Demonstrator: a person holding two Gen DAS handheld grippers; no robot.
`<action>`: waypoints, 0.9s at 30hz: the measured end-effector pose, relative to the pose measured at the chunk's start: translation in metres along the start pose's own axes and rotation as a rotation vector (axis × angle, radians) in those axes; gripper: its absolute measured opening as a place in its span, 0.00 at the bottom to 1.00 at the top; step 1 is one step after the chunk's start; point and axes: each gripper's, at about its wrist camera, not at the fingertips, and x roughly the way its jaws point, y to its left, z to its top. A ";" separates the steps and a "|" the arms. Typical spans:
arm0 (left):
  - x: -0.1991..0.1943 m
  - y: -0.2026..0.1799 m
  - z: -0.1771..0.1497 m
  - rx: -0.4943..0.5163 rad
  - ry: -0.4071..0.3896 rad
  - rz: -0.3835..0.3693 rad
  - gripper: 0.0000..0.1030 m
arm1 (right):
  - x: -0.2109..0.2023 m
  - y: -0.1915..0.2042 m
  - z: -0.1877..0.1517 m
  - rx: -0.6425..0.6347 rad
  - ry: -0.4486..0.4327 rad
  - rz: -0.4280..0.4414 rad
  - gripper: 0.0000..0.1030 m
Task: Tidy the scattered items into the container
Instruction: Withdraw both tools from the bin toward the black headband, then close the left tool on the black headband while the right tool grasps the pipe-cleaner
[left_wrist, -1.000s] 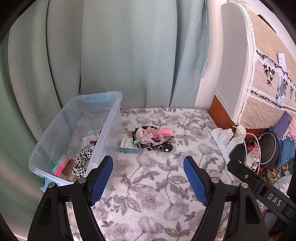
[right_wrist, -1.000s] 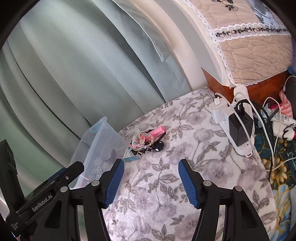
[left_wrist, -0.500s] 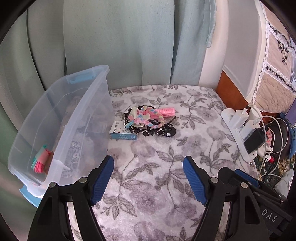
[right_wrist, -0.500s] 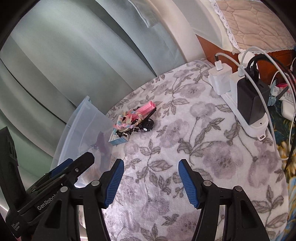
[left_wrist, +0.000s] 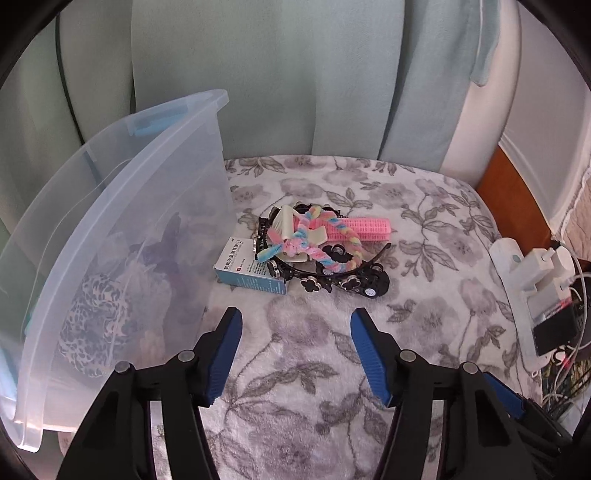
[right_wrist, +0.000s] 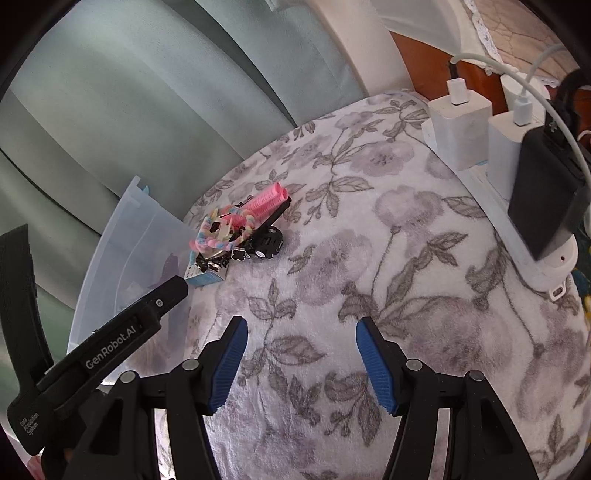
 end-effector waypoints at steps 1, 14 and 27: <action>0.005 0.001 0.001 -0.019 0.007 0.002 0.53 | 0.003 0.002 0.002 -0.012 -0.001 0.001 0.63; 0.049 0.013 0.012 -0.128 0.055 -0.006 0.42 | 0.058 0.020 0.046 -0.096 0.029 0.036 0.63; 0.069 0.030 0.026 -0.278 0.036 -0.048 0.39 | 0.091 0.047 0.085 -0.211 0.029 0.131 0.51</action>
